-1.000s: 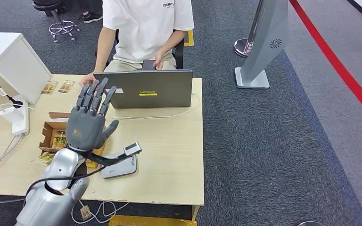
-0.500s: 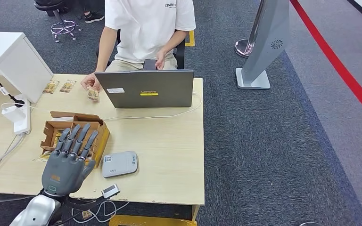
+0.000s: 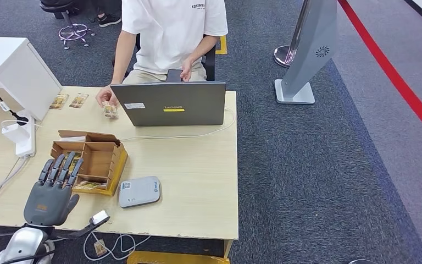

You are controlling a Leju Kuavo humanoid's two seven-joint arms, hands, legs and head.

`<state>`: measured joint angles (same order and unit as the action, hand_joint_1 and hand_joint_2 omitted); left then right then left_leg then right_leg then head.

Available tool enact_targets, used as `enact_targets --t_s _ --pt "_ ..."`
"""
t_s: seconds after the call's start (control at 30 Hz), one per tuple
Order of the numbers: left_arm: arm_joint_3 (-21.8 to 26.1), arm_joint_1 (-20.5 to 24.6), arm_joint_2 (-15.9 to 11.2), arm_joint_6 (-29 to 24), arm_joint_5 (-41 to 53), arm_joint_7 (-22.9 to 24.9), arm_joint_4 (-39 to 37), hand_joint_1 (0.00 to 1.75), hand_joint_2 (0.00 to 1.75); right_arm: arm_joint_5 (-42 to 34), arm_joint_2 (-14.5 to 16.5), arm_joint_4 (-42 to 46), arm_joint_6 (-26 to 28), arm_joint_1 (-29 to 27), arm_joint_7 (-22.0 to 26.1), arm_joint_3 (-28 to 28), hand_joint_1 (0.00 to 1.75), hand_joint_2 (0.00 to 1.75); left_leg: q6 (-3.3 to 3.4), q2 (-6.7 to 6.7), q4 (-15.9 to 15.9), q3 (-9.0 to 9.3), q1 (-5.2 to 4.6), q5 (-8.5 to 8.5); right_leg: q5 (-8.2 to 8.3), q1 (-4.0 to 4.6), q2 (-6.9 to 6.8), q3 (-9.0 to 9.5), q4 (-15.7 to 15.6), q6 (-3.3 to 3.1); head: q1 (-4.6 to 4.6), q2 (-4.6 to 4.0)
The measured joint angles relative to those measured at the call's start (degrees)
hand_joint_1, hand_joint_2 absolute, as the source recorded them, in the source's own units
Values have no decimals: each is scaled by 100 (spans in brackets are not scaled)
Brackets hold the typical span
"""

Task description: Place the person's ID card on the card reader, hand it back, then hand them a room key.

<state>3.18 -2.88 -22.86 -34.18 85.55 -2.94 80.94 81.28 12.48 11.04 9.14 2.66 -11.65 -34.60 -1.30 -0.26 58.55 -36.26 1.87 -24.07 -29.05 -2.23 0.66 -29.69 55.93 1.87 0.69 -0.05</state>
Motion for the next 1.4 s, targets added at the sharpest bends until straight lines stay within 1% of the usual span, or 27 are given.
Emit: enact_targets --t_s 0.17,0.4,0.6,1.0,1.4 --pt "118 47 1 0 3 -3 -225 0 175 9 0 0 -13 2 0 0 0 175 0 0 0 0 0 0 0 0 0 -1 0 0 -1 0" --pt "184 60 12 -7 25 -36 -337 0 175 9 0 0 -11 3 -1 0 0 175 0 0 0 0 0 0 0 0 0 0 0 0 -1 0" --pt "196 43 39 -30 32 -70 -361 0 175 5 0 0 -11 3 -8 0 0 175 0 0 0 0 0 0 0 0 0 0 0 0 -1 1" --pt "194 -179 103 -448 56 -363 -315 0 175 14 0 0 -9 3 -11 0 0 175 0 0 0 0 0 0 0 0 0 -1 0 0 -2 1" --pt "186 -231 152 -461 45 -404 -265 0 175 27 1 0 -12 4 -16 0 0 175 0 0 0 1 0 0 0 0 0 -2 0 0 -1 1"
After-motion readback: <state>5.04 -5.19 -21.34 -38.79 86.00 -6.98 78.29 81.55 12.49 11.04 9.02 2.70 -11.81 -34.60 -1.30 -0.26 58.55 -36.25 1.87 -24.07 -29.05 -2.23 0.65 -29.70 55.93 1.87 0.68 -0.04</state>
